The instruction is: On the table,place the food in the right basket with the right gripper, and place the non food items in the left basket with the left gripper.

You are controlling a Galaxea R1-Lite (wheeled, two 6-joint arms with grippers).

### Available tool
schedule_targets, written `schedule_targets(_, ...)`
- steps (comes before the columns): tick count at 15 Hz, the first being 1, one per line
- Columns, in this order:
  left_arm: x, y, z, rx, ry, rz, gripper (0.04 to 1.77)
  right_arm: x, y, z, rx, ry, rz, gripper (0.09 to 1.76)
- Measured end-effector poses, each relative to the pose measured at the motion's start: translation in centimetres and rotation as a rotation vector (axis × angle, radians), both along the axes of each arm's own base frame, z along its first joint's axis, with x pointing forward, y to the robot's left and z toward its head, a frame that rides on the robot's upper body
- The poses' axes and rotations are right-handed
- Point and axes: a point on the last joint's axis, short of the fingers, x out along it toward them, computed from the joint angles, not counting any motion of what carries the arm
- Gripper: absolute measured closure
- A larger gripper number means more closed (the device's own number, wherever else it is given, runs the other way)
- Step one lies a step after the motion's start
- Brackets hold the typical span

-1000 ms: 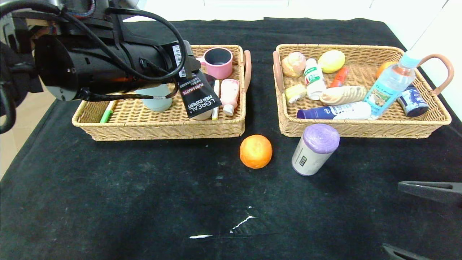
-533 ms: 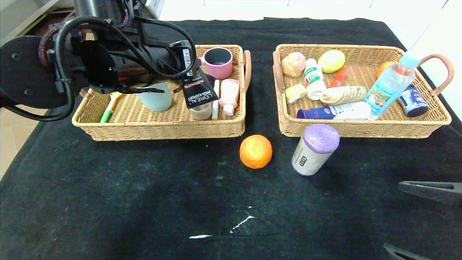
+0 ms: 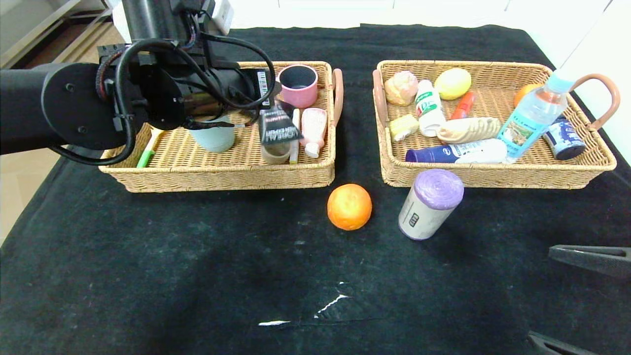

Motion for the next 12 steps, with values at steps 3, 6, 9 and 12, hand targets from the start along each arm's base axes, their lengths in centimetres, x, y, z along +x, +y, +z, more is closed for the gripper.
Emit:
schedule_targets(3,-0.1,-0.1,0.0,0.0,0.001,-0.004,0.48,0.0,0.0,0.0,0.0,-0.001,0.0,0.14)
schedule_targets(6,-0.1,-0.1,-0.1,0.002,0.004,0.001,0.36,0.0,0.0,0.0,0.001,-0.001,0.0,0.14)
schedule_targets(9,-0.2,-0.3,-0.2,0.001,0.007,0.005,0.28,-0.1,-0.1,0.1,0.002,-0.005,0.001,0.14)
schedule_targets(12,-1.0,-0.7,0.1,-0.001,0.009,-0.015,0.22,-0.1,-0.1,0.1,0.003,-0.008,0.0,0.14)
